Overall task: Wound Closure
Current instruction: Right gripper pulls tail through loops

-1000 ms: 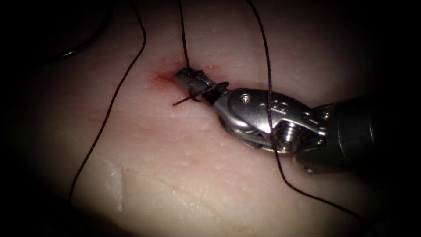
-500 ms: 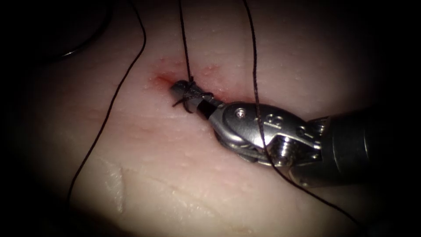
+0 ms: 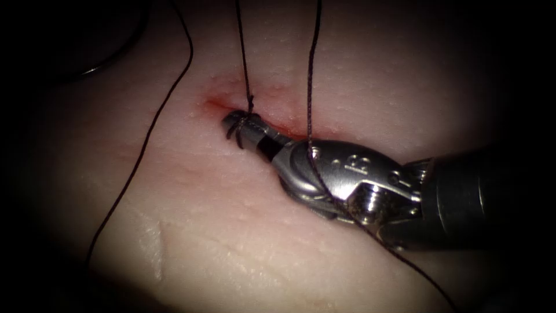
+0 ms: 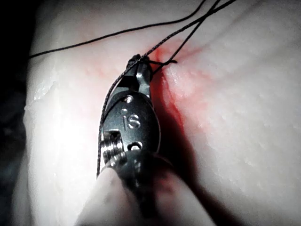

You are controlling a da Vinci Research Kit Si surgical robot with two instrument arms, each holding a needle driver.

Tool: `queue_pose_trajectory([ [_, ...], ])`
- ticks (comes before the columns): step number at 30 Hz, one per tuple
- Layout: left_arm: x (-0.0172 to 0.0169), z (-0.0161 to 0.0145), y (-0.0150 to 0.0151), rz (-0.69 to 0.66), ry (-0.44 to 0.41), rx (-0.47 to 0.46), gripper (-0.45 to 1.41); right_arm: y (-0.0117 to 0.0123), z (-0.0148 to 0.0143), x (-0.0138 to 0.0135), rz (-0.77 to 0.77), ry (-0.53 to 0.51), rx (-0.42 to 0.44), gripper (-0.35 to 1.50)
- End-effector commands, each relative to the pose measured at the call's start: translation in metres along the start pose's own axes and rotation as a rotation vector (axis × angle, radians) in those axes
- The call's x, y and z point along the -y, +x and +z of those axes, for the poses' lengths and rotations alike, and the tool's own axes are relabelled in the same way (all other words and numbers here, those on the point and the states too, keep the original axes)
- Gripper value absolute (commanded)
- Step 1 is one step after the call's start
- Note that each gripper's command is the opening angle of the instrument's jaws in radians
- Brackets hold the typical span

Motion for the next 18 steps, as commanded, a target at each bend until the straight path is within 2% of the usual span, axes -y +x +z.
queue_pose_trajectory([
  [1,-0.0003,0.0007,-0.0001,0.0,-0.004,0.004,-0.45,-0.001,0.0003,0.0008,-0.001,0.003,0.003,-0.35],
  [7,0.0005,0.0027,-0.001,0.006,0.012,0.016,-0.45,-0.0018,-0.0002,0.002,-0.01,0.006,0.013,-0.35],
  [18,0.0013,0.0041,-0.0022,0.017,0.019,0.016,-0.45,-0.0019,-0.0008,0.0026,-0.006,0.013,0.019,-0.35],
])
